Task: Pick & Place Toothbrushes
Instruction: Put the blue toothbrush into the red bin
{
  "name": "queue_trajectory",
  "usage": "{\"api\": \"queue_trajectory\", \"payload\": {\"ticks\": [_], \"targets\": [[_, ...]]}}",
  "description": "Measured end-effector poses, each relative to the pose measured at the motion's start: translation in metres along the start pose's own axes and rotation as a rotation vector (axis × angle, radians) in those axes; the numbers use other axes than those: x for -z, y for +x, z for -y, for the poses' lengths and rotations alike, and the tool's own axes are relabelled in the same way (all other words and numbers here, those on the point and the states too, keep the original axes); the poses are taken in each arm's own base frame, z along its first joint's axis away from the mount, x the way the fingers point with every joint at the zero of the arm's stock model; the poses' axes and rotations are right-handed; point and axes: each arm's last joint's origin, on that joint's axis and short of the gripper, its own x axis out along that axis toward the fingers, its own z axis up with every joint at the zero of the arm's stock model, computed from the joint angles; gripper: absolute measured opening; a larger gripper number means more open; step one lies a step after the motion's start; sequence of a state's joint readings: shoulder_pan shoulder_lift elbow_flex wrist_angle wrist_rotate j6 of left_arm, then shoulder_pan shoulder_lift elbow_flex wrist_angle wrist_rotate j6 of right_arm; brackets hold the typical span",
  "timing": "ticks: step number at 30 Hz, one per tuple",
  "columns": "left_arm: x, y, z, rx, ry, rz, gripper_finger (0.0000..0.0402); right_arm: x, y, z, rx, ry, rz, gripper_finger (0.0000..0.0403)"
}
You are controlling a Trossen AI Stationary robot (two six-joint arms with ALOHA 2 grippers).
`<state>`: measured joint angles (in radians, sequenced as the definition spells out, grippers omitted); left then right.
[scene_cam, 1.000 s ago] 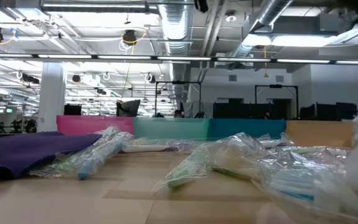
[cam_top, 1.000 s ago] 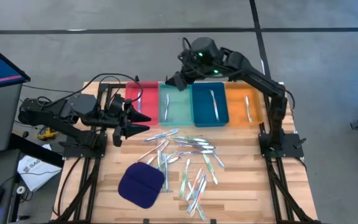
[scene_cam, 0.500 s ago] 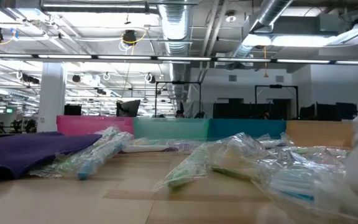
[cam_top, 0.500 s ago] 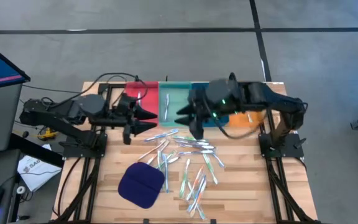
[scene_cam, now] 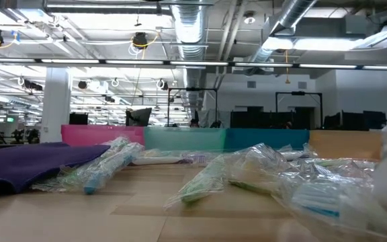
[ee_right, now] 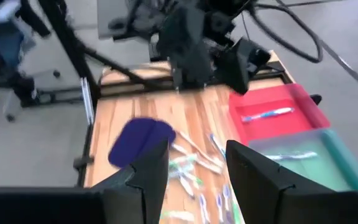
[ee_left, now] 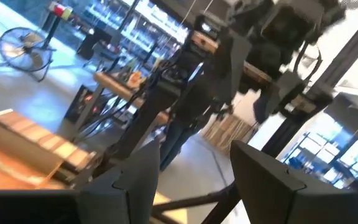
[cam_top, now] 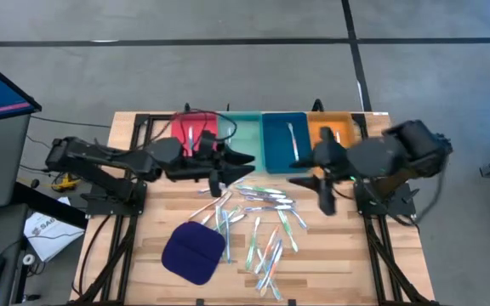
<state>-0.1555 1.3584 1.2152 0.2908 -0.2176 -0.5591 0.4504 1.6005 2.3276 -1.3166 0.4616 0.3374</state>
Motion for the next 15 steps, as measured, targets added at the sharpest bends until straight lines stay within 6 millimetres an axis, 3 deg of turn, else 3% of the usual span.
{"api": "queue_trajectory", "payload": {"ticks": [7, 15], "targets": [[0.012, 0.016, -0.003, 0.029, -0.075, 0.042, 0.0191, 0.031, -0.014, -0.012, 0.089, -0.026, 0.015, 0.0156], [0.01, 0.018, -0.007, 0.016, -0.086, 0.054, 0.0191, 0.092, -0.003, -0.001, -0.073, 0.109, 0.191, 0.0156]]}}
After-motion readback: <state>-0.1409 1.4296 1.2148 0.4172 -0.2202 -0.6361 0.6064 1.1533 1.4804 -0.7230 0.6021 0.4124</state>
